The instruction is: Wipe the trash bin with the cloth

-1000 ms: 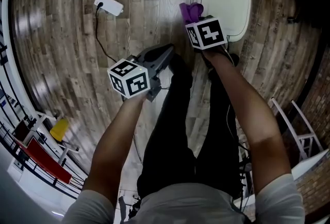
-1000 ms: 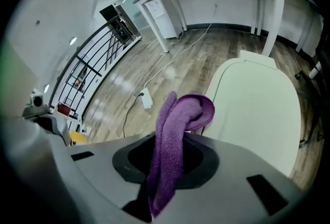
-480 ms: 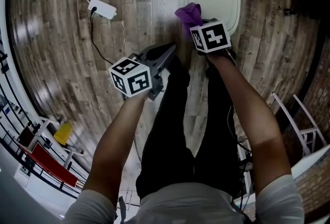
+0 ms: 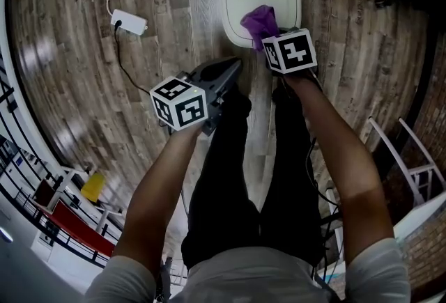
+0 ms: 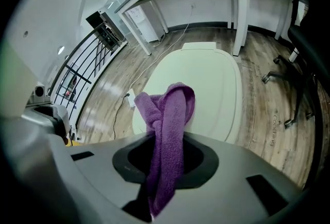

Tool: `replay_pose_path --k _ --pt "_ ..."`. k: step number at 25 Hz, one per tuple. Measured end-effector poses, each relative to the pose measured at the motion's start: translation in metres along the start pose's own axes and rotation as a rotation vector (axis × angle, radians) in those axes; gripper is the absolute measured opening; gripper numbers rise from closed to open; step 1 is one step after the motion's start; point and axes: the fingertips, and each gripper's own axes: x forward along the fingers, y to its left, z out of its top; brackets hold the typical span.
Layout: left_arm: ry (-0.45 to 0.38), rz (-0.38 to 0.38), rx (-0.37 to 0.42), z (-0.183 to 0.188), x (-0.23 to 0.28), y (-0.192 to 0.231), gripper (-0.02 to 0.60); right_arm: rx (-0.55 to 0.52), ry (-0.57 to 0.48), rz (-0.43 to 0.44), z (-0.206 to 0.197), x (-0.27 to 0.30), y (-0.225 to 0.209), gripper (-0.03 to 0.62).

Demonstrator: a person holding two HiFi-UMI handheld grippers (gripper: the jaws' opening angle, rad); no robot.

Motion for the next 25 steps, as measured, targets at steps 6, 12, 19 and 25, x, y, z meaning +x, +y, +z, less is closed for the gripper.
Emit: replay_pose_path --k 6,12,19,25 --pt "0.027 -0.021 0.011 -0.002 0.030 -0.019 0.005 0.028 -0.007 -0.017 -0.011 -0.015 -0.034 0.077" --pt "0.061 -0.037 0.020 -0.007 0.056 -0.032 0.005 0.062 -0.016 -0.028 -0.022 -0.024 -0.061 0.077" --pt "0.093 -0.041 0.028 -0.012 0.076 -0.037 0.005 0.094 -0.017 -0.023 -0.034 -0.024 -0.078 0.077" --pt "0.108 -0.045 0.031 -0.014 0.090 -0.042 0.005 0.098 0.006 -0.044 -0.049 -0.025 -0.102 0.075"
